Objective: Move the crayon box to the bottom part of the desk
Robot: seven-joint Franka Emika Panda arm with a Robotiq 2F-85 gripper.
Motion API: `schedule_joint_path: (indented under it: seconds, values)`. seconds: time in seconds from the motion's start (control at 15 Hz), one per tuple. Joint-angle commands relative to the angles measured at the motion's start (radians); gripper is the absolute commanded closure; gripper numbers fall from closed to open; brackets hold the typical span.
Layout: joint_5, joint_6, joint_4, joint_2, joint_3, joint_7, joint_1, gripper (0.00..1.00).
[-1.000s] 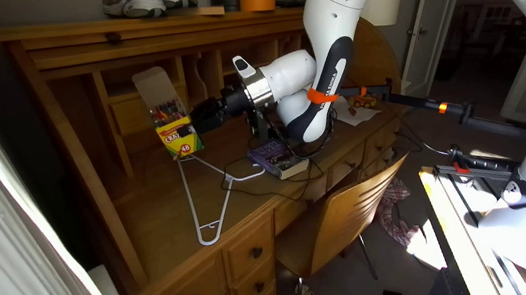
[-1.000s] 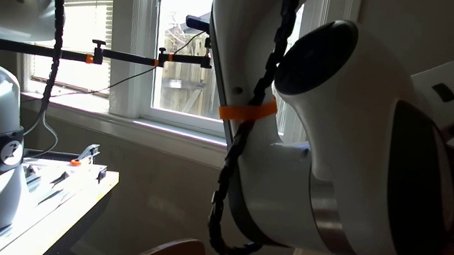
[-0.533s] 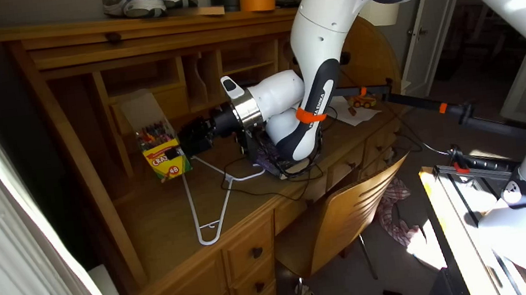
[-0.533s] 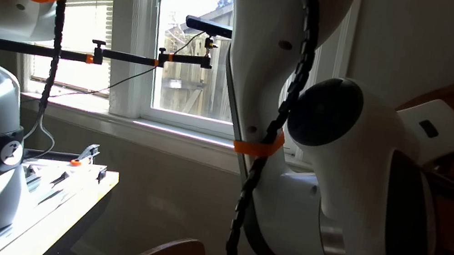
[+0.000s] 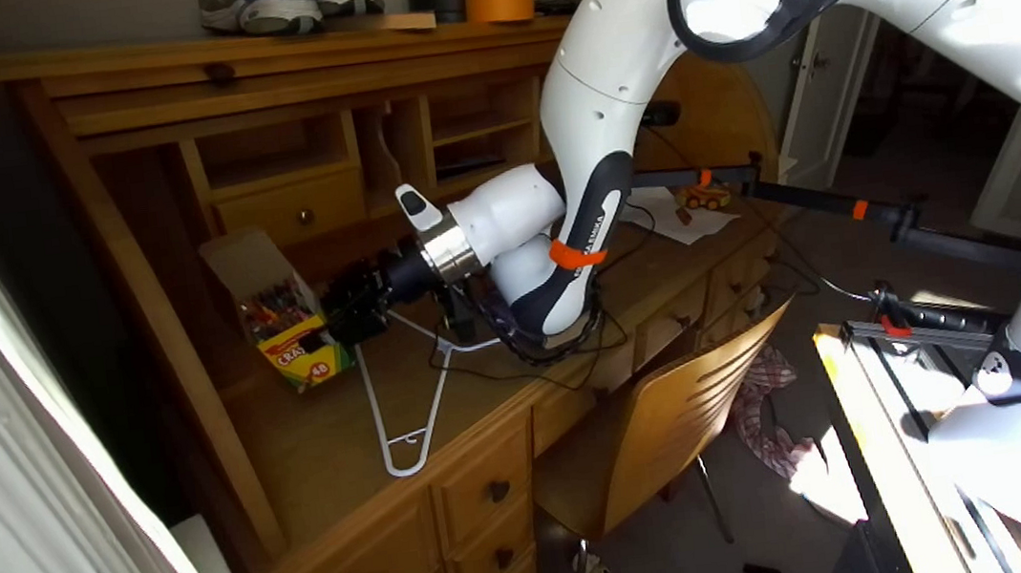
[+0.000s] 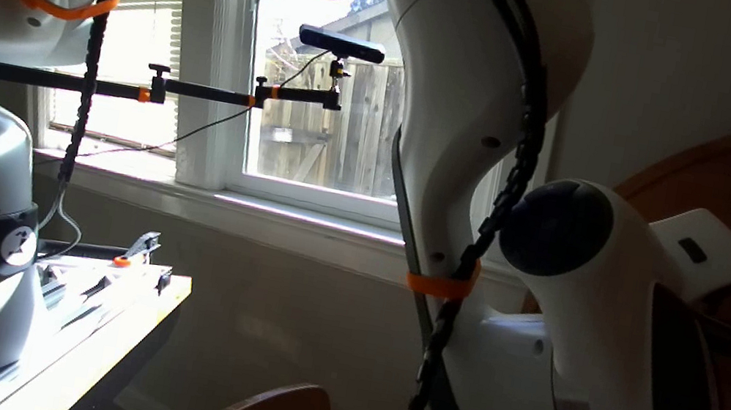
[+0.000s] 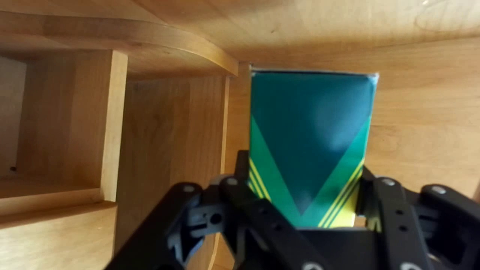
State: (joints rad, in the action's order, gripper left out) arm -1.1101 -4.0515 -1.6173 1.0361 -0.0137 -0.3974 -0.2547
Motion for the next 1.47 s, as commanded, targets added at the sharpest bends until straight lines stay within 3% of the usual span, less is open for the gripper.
schedule_joint_path:
  seconds: [0.0, 0.93, 1.0, 1.07, 1.13, 1.27, 1.4]
  values:
    - [-0.06, 0.055, 0.106, 0.05, 0.0, -0.041, 0.014, 0.66]
    - [-0.25, 0.089, 0.3, 0.157, -0.005, -0.167, 0.017, 0.66]
    - [-0.262, 0.094, 0.304, 0.156, -0.009, -0.181, 0.019, 0.61]
    - [-0.272, 0.095, 0.31, 0.157, -0.012, -0.193, 0.019, 0.24]
    - [-0.279, 0.097, 0.316, 0.158, -0.015, -0.202, 0.02, 0.14]
    - [-0.288, 0.099, 0.322, 0.157, -0.022, -0.217, 0.02, 0.0]
    - [-0.306, 0.102, 0.318, 0.148, -0.034, -0.232, 0.023, 0.0]
